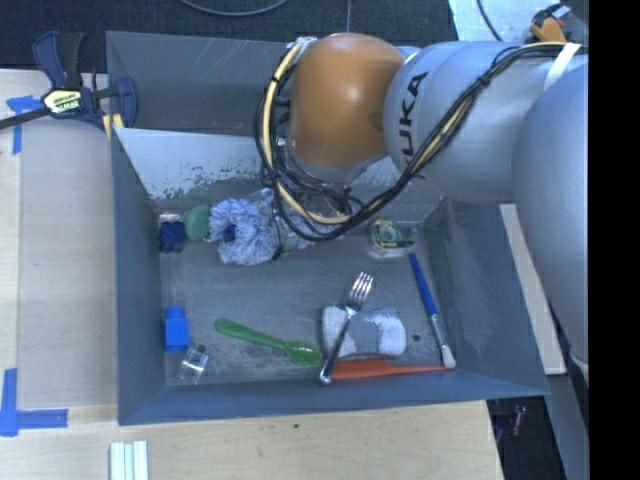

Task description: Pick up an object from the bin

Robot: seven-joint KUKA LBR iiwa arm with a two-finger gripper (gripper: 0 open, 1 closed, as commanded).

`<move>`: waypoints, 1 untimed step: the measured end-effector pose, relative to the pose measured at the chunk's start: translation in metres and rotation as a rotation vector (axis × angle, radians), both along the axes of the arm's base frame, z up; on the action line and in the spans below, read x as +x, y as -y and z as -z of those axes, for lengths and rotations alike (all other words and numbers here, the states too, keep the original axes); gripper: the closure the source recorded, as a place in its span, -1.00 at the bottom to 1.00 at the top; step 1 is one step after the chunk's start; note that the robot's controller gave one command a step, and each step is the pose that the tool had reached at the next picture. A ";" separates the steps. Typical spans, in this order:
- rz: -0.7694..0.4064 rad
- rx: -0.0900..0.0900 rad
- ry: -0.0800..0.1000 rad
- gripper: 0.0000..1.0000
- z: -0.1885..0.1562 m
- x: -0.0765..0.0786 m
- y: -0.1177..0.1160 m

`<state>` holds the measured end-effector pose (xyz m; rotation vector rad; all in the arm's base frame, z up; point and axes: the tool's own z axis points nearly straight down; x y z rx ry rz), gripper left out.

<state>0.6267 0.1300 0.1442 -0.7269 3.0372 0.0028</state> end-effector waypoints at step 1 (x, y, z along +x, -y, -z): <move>0.001 0.000 0.002 1.00 -0.018 0.000 0.000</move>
Offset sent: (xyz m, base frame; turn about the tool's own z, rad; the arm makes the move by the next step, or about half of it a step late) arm 0.0003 0.0002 0.0403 0.0008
